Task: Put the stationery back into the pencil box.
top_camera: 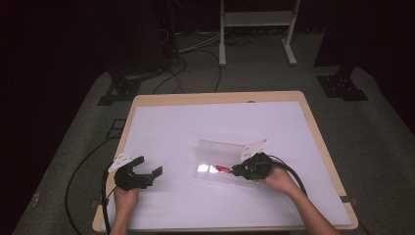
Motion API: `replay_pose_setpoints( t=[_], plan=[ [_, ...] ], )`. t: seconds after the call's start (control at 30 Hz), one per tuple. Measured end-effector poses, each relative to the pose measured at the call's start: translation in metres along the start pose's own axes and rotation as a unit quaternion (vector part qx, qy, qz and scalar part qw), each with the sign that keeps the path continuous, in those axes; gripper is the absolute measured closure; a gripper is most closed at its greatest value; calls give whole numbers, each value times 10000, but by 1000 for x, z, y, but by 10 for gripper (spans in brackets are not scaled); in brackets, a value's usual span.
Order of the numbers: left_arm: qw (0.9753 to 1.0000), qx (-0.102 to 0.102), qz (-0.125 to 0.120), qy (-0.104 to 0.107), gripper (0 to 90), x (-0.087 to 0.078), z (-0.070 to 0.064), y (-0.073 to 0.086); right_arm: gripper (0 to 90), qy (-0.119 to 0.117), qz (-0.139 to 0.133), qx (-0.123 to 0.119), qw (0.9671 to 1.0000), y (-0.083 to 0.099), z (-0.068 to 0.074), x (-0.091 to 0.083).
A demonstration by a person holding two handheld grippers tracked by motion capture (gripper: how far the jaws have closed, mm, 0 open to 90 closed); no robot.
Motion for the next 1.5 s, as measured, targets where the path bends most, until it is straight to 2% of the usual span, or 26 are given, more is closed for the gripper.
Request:
replay_pose_setpoints(
  t=[0.6, 1.5],
  plan=[
    [10000, 1, 3, -7, 0, 0, 0, 0, 787, -103, 90, 55, 9999, 4, -2, 13],
    [10000, -11, 17, -13, 0, 0, 0, 0, 783, -213, 177, 114, 9996, 10, -3, 22]
  ],
)
Point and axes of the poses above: each handheld gripper's, and its own axes: x roughly forward along the jaws, y roughly out of its underside, z roughly to its left, the point moved 9 cm from there along x, roughly forward along the jaws, and after that the axes turned 3 degrees about -y, right-handed, at the moved point
